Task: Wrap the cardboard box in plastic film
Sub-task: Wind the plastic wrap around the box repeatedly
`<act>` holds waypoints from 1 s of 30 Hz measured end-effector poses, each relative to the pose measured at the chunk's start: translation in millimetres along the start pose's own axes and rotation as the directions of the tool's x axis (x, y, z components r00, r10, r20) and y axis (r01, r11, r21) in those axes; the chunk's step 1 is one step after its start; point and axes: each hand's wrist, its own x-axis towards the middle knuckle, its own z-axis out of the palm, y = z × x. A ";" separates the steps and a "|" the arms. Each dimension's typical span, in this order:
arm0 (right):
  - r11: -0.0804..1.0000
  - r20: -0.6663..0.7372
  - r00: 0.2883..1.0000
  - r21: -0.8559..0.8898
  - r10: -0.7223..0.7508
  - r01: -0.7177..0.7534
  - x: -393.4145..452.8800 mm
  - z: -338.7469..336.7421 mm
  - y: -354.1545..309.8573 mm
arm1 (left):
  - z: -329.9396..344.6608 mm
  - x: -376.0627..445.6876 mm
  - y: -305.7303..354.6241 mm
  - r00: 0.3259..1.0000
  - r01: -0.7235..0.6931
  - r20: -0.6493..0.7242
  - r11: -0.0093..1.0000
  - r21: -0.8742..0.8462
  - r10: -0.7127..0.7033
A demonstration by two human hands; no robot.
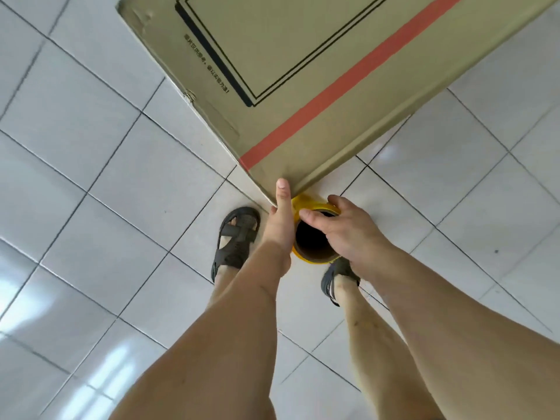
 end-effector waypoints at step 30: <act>0.912 -0.099 0.969 -0.369 -0.227 0.176 21.9 -18.4 -11.1 | 57.0 -23.2 -1.3 0.982 -0.187 -0.060 0.842 -0.506 0.182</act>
